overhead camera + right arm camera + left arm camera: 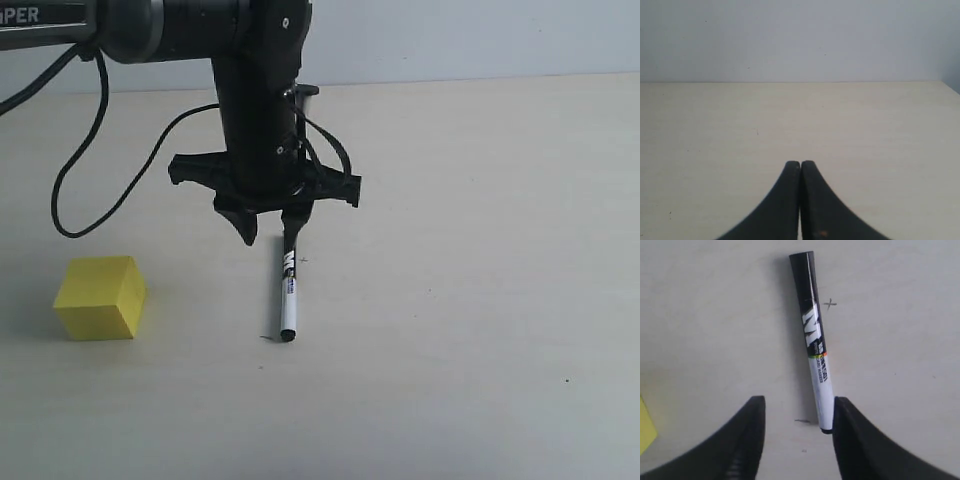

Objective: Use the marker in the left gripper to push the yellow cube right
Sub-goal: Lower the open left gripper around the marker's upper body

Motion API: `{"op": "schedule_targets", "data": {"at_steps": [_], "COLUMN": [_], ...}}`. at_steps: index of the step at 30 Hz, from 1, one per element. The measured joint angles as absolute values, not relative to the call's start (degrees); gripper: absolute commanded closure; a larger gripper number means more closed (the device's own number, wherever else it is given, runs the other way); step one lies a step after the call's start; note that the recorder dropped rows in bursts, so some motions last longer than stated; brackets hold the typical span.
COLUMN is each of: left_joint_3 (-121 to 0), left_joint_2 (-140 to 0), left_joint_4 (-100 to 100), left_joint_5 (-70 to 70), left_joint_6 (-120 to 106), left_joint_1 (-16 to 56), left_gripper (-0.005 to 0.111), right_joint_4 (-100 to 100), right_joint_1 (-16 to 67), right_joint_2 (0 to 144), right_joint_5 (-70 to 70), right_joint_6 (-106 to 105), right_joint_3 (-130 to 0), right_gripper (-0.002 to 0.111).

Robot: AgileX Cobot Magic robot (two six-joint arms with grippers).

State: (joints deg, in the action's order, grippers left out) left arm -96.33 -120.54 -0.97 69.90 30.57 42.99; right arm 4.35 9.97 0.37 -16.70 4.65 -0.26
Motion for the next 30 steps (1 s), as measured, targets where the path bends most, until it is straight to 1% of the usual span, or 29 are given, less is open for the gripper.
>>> {"op": "schedule_targets", "data": {"at_steps": [4,9,20,30], "left_joint_3": [-95.92,-92.65,-88.13,-87.53], "left_joint_2": [-120.54,-120.54,-120.54,-121.42], "left_joint_4": [-0.97,-0.7,0.54,1.09], "left_joint_5": [69.9,68.84,60.86,59.6], "left_joint_6": [31.03,31.56,32.82,33.28], "left_joint_1": [44.26,45.75,45.86,45.86], "left_gripper": [0.061,0.061,0.061,0.061], "right_joint_4": [4.35,4.35,4.35,4.35], "right_joint_1": [9.97,9.97,9.97,9.97], "right_joint_2": [0.37,0.37,0.37,0.37], "right_joint_5": [-16.7,-16.7,-16.7,-16.7], "right_joint_6": [4.65,4.65,4.65,4.65], "right_joint_3": [-0.26,-0.26,-0.26,-0.26], "right_gripper": [0.108,0.108,0.108,0.108]}}
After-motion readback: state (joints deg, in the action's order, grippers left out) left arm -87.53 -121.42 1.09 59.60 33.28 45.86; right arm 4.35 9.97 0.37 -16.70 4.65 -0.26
